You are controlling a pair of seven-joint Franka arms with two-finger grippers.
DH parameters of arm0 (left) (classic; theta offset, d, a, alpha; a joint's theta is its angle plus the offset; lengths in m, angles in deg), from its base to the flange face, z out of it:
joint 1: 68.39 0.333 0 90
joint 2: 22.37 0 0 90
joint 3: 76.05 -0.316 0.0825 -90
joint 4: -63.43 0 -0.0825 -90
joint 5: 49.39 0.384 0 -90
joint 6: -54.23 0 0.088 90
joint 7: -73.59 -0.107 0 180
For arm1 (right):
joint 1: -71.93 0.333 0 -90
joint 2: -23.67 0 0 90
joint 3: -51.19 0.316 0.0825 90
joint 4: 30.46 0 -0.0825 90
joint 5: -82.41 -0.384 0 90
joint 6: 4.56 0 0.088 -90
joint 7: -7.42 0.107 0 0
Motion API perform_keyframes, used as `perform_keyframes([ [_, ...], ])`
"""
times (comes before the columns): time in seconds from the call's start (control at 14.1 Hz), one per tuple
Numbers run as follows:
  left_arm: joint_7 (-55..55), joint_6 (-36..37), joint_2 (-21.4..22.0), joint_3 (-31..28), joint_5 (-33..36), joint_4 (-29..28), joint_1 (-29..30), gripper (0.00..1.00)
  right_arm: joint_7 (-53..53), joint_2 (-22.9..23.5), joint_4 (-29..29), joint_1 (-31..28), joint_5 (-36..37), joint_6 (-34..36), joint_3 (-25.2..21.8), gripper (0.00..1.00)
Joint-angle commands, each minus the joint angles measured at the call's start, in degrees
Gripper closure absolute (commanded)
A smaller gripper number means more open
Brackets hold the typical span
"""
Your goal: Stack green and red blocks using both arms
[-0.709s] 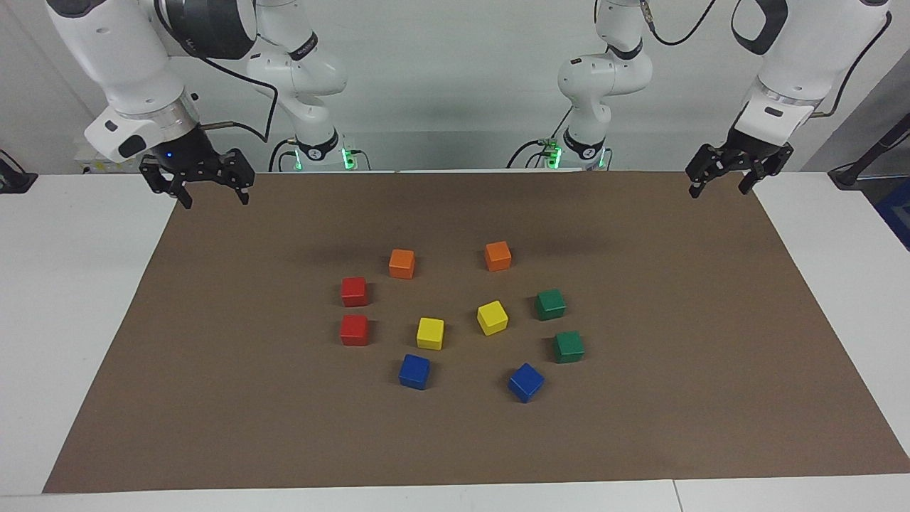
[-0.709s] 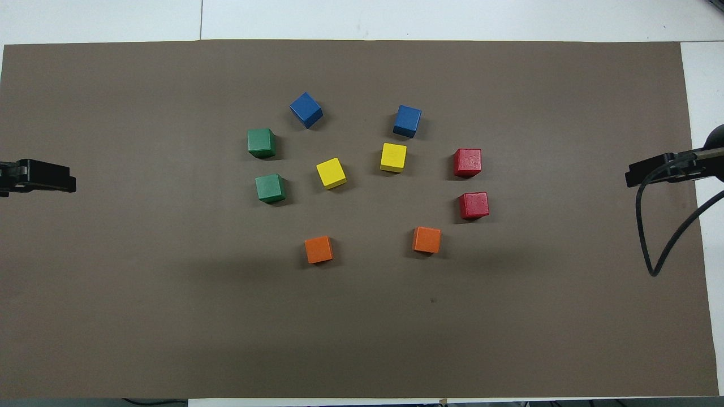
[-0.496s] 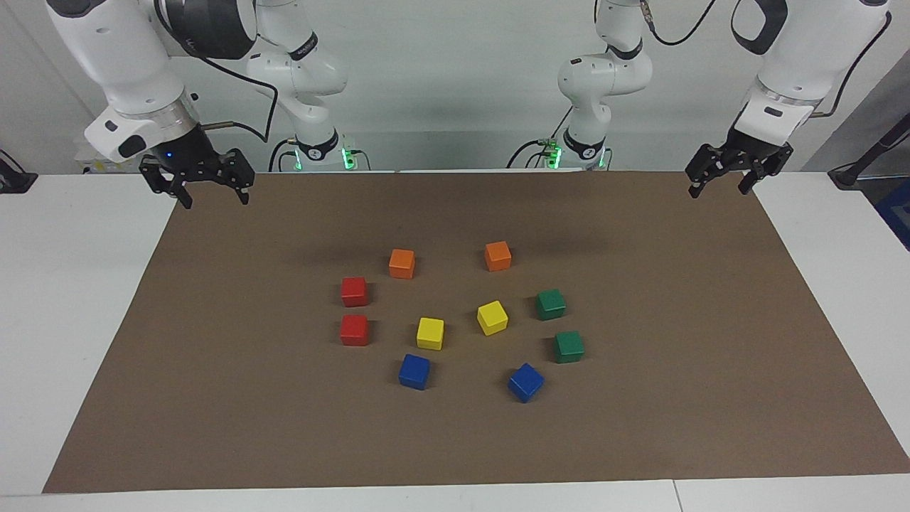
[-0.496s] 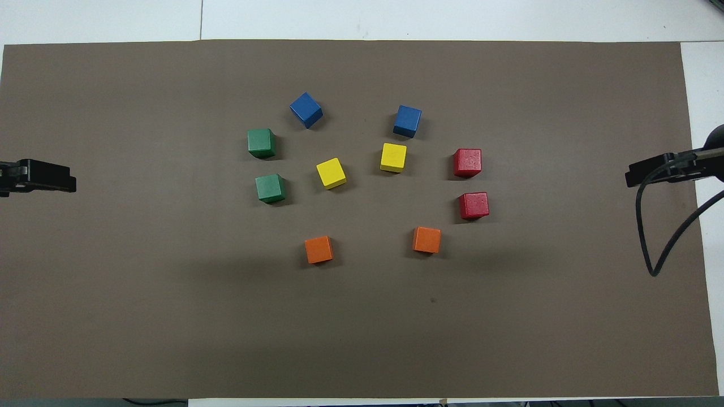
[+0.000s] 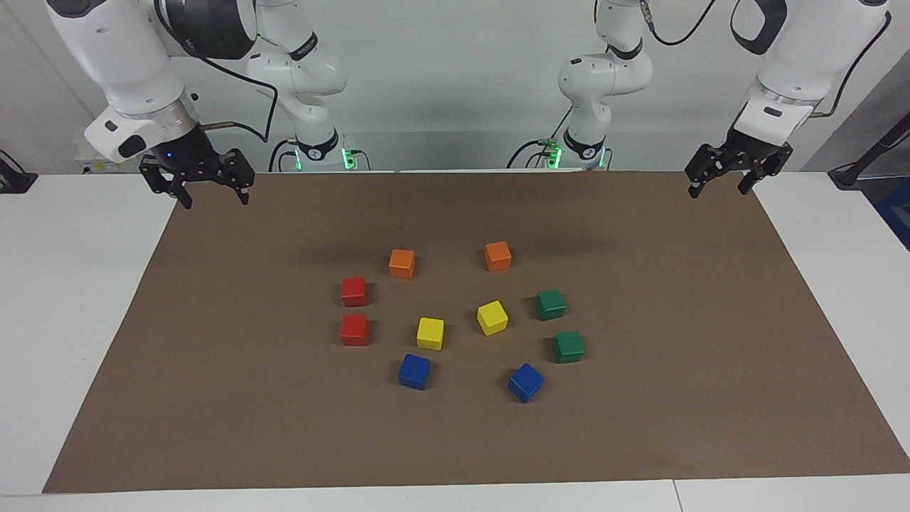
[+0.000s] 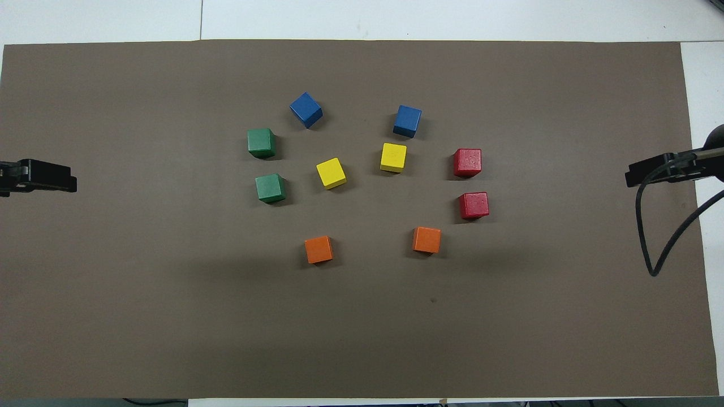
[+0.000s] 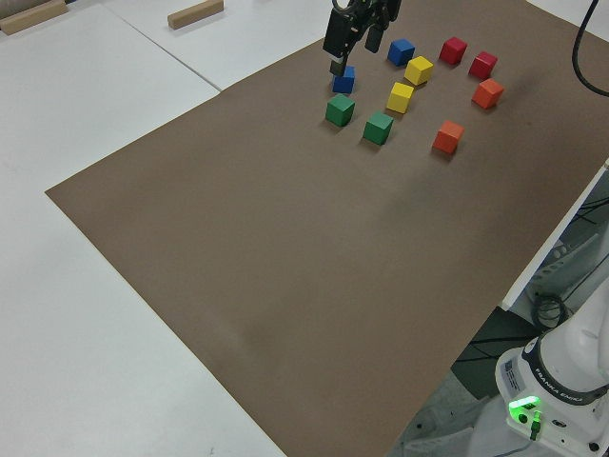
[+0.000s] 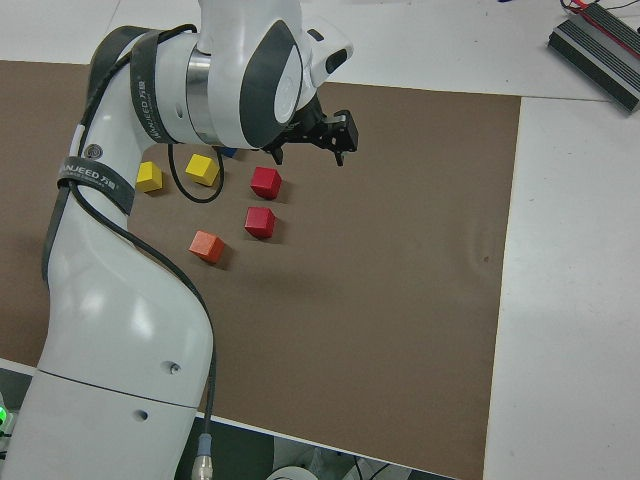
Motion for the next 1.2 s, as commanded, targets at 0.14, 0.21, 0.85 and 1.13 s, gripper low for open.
perform_keyframes([
  [0.14,3.25,-4.71,0.89,0.7,0.27,-5.38,-4.29,0.0,10.95,0.2,-3.69,4.03,0.63,-5.39,1.25,0.0],
  [0.21,6.94,-6.55,-0.25,0.7,0.18,-6.17,-6.4,0.0,11.92,0.38,-5.61,4.74,0.63,-8.02,1.25,0.0],
  [0.85,27.78,-22.37,-16.77,0.53,0.09,-6.7,-19.41,0.0,25.54,8.11,-14.05,11.95,0.28,-25.95,1.25,0.0],
  [1.13,30.52,-26.86,-21.52,0.44,0.09,-6.88,-21.45,0.0,27.92,8.81,-19.68,14.32,0.28,-33.6,1.25,0.0],
])
